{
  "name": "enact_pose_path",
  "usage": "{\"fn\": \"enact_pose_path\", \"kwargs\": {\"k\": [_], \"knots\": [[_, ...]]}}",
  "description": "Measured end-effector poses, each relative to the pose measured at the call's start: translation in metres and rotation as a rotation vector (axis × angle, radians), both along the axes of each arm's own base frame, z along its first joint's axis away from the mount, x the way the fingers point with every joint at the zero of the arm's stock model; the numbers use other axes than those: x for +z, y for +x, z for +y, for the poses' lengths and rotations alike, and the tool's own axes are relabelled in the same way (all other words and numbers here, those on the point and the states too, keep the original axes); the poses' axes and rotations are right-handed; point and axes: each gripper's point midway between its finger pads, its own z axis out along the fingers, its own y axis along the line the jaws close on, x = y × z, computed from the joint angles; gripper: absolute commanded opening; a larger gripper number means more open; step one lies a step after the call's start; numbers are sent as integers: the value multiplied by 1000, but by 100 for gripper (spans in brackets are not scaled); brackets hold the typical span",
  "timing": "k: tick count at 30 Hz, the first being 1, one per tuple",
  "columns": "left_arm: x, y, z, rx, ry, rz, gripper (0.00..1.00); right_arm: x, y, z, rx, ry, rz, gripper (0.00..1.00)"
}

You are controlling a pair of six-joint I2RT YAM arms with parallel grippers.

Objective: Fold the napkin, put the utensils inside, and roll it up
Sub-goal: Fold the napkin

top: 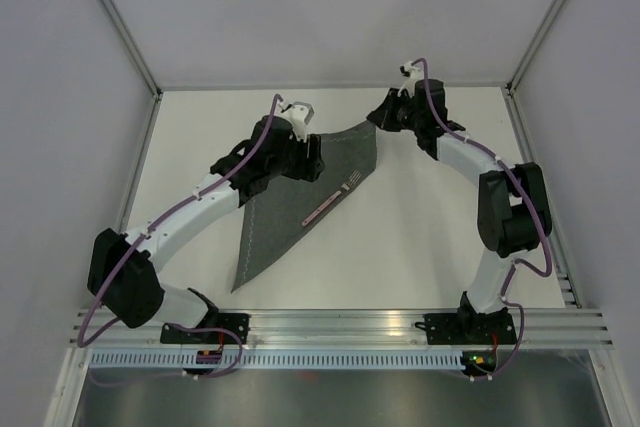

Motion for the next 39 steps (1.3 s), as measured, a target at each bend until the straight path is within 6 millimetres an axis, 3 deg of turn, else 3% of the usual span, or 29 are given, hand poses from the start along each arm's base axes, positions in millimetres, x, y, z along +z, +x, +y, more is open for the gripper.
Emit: {"fn": "enact_pose_path", "kwargs": {"k": [8,17,28,39], "knots": [[48,2,13,75,-57,-65,68,-10,-54,75,193,-140,-7,8],[54,-3,19,92,-50,-51,68,-30,-104,123,328,-283,-11,7],[62,-5,20,93,-57,-59,68,-42,-138,153,403,-416,-55,5],[62,-7,22,93,-50,-50,69,-39,-152,160,427,-483,-97,5]]}}
